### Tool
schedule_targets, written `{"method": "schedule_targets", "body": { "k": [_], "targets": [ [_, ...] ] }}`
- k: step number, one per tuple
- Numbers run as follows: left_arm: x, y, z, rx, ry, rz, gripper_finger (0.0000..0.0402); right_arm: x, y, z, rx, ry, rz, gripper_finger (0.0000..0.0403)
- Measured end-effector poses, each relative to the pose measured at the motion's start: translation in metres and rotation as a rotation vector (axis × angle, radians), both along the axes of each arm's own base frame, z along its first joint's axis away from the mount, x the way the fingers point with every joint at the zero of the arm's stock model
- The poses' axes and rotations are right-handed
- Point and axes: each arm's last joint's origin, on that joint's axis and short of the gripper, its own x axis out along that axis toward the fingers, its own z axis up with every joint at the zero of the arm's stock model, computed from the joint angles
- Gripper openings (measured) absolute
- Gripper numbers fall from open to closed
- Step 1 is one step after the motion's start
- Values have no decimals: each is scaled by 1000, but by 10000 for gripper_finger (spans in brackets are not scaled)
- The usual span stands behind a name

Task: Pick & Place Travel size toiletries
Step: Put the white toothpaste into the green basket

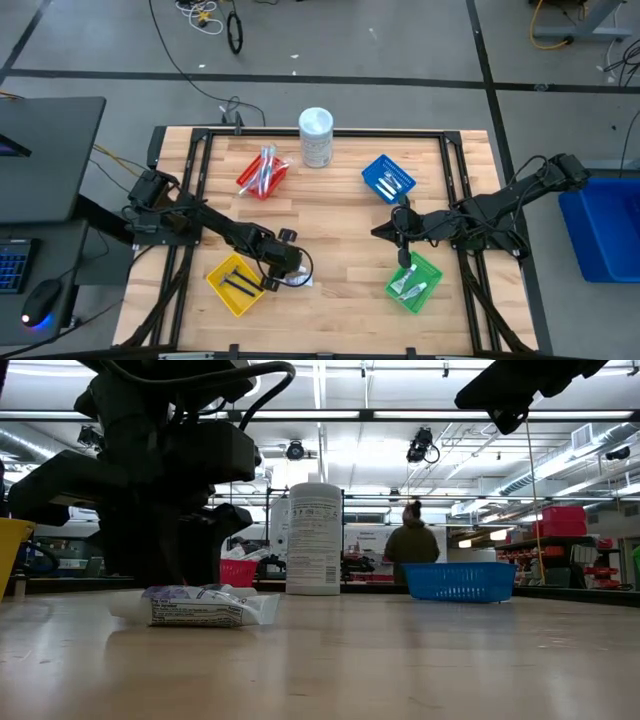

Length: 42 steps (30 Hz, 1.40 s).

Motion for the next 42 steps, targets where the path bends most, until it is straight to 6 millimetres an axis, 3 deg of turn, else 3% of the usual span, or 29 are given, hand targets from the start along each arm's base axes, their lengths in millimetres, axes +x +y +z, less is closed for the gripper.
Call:
{"method": "schedule_targets", "body": {
  "k": [14,42],
  "targets": [
    [0,-1,1,-19,1,-1,91,0,0,0,0,0,0,29],
    [4,-1,9,-14,3,-18,89,0,0,0,0,1,0,29]
  ]
}}
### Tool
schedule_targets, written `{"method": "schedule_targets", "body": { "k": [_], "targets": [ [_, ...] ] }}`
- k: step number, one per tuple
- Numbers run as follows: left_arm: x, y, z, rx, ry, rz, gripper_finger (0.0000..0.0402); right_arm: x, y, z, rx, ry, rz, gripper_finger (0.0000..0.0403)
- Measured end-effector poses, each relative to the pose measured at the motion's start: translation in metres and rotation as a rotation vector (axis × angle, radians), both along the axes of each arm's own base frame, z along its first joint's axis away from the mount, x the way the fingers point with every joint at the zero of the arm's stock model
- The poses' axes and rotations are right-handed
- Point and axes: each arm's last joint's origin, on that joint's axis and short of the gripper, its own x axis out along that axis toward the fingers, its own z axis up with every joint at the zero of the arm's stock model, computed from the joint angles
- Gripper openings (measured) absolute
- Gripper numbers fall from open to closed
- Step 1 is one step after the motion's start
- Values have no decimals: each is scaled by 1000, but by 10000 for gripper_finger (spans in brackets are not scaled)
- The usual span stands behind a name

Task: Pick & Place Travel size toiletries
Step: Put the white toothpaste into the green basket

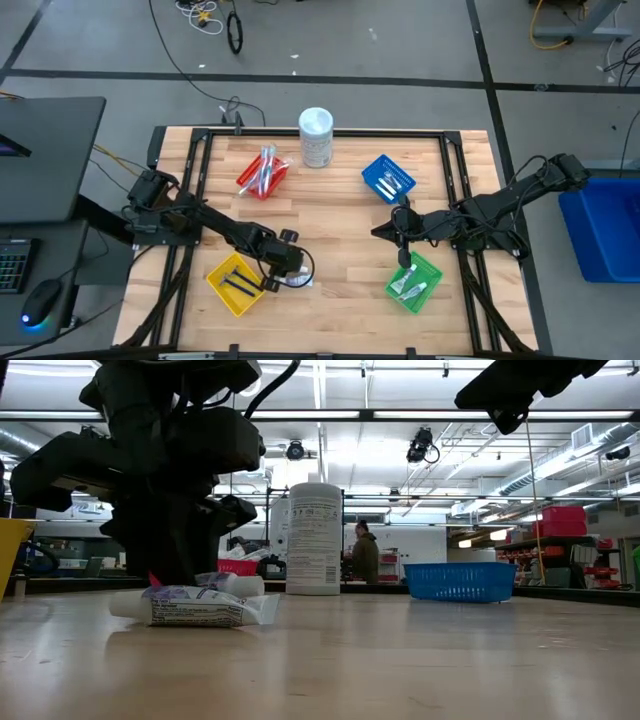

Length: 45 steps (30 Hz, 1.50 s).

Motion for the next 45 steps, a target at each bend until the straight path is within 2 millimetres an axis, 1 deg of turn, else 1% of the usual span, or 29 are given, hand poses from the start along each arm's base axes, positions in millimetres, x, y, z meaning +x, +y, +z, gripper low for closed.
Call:
{"method": "schedule_targets", "body": {
  "k": [3,11,15,24,36,45],
  "targets": [
    [1,0,3,-7,0,-3,89,0,0,0,0,0,0,29],
    [22,-3,37,5,-126,-26,89,0,0,1,3,-6,0,28],
    [31,2,50,23,-159,-31,89,0,0,1,4,-9,0,29],
    [44,14,68,33,-212,-22,89,1,1,3,12,-28,0,29],
    [70,27,121,35,-387,-18,89,2,1,4,18,-43,0,28],
    [77,35,141,35,-450,-10,89,2,1,5,24,-57,0,27]
  ]
}}
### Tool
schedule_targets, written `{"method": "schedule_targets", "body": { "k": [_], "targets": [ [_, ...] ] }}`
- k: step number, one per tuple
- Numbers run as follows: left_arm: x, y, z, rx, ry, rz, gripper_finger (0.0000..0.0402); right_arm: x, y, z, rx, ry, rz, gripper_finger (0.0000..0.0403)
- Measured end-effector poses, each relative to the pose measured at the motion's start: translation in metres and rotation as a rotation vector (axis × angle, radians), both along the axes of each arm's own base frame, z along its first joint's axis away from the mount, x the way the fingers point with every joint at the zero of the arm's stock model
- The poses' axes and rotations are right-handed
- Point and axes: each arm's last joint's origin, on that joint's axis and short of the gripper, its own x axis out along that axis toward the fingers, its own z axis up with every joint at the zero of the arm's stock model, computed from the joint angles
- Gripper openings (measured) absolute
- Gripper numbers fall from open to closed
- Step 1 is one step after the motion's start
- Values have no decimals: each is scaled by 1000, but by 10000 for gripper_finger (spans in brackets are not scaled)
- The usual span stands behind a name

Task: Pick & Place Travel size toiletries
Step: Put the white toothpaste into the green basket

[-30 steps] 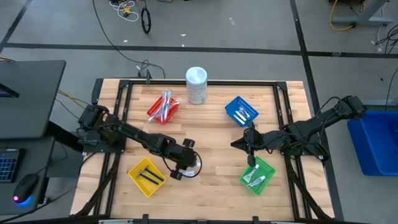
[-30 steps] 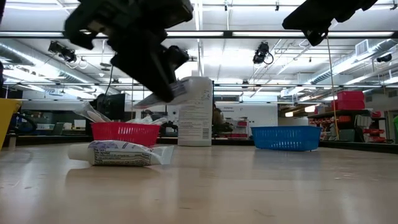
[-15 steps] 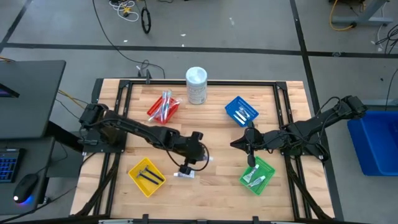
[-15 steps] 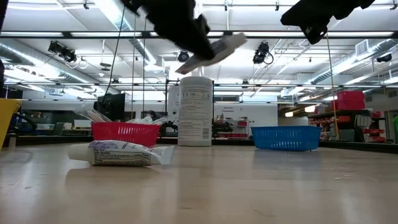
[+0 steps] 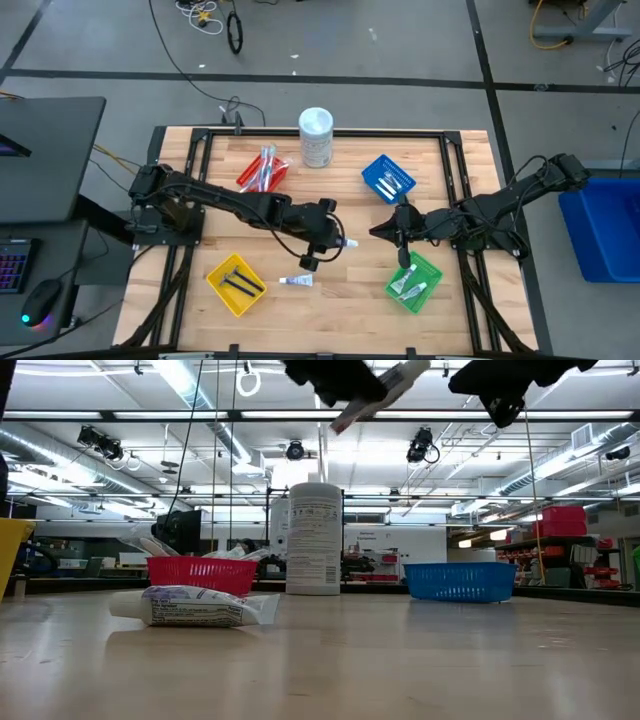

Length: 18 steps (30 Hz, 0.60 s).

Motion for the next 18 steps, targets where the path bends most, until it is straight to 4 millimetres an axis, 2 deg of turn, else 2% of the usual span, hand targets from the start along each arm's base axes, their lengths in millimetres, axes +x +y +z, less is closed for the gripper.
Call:
{"method": "schedule_targets", "body": {
  "k": [13,18],
  "targets": [
    [11,8,41,-14,-146,16,77,4,2,12,-50,-124,33,26],
    [12,14,45,-10,-156,27,76,5,2,15,-60,-154,39,35]
  ]
}}
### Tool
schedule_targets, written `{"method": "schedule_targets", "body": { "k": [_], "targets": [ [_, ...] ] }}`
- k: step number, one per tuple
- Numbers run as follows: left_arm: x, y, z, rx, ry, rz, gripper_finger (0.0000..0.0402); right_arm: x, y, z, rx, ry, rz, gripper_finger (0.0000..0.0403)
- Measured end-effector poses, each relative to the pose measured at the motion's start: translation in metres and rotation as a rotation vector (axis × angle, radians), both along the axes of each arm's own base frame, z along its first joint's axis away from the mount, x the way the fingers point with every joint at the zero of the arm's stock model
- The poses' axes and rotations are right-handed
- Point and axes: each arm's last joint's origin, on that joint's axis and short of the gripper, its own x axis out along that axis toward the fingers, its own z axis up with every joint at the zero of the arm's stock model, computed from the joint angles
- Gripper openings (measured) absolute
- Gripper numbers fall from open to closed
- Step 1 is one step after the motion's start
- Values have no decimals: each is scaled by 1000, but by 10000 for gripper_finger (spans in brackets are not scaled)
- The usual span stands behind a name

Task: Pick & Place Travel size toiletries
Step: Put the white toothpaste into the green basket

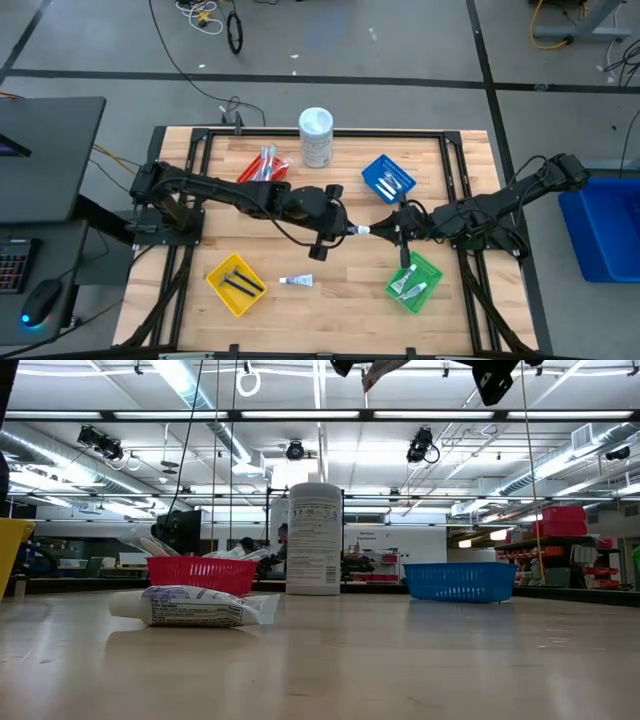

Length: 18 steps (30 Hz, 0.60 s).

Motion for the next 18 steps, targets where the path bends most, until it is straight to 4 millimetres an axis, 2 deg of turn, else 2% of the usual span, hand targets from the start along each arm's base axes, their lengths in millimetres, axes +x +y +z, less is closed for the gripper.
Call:
{"method": "schedule_targets", "body": {
  "k": [6,18],
  "targets": [
    [0,2,0,-7,0,8,77,-3,-1,4,6,-17,0,68],
    [0,3,0,-7,0,20,77,-14,-7,13,11,-52,-25,171]
  ]
}}
